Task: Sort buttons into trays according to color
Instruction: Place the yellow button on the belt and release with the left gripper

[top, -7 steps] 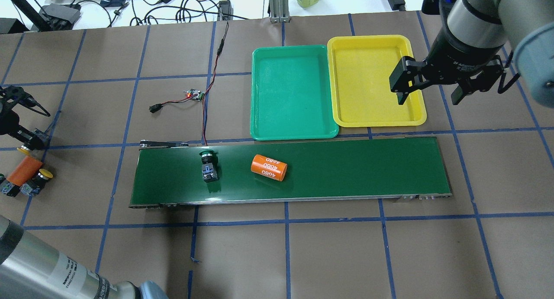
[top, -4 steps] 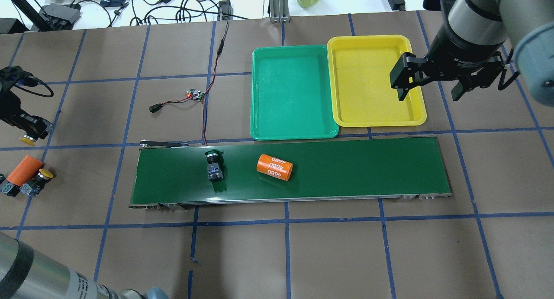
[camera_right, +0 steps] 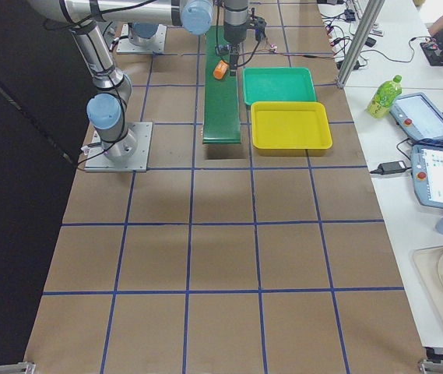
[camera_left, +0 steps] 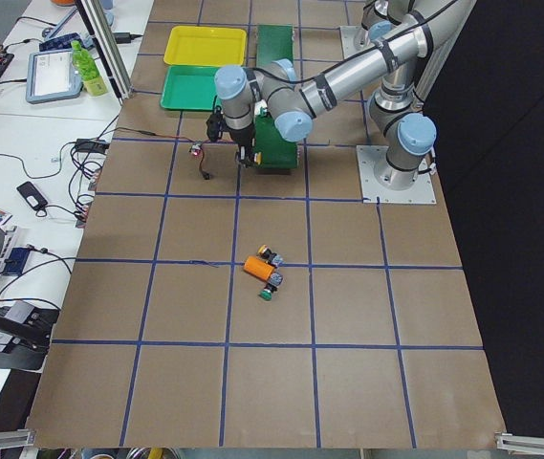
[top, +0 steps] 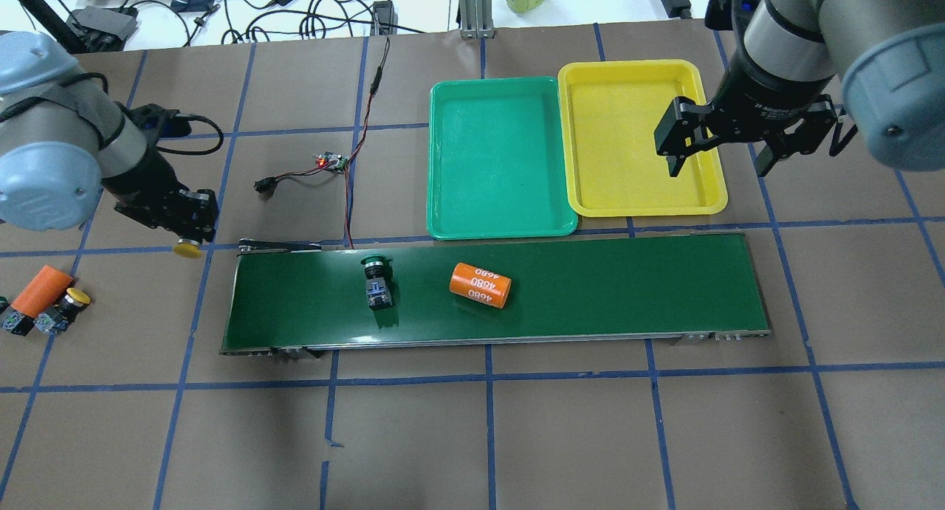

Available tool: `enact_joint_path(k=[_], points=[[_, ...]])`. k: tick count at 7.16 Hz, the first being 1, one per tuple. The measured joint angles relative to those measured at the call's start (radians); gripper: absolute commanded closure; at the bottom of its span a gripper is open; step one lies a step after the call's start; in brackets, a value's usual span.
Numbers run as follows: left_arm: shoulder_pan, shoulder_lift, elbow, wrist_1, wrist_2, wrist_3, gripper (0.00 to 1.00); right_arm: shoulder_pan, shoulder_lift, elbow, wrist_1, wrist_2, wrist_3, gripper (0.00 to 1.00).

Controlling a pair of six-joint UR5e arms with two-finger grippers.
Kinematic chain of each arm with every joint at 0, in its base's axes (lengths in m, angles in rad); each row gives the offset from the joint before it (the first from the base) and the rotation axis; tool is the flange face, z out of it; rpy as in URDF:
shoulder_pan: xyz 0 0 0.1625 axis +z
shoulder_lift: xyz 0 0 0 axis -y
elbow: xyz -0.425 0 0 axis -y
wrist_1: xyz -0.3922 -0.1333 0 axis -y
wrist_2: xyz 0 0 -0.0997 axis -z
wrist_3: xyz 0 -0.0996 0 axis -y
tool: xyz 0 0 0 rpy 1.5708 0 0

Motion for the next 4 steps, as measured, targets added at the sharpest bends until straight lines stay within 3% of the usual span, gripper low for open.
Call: enact_joint_path(k=[2, 3, 4], points=[[-0.124, 0.026, -0.086, 0.078, -0.003, -0.151, 0.97, -0.001, 0.003, 0.003, -0.003, -0.003, 0.008, 0.0], [-0.14, 0.02, -0.126, 0.123, -0.004, -0.183, 0.37, -0.001, 0.004, 0.006, -0.003, -0.002, 0.011, 0.0], [-0.146, 0.012, -0.162, 0.169, -0.004, -0.203, 0.0, -0.003, 0.004, 0.011, -0.003, -0.002, 0.013, 0.0]])
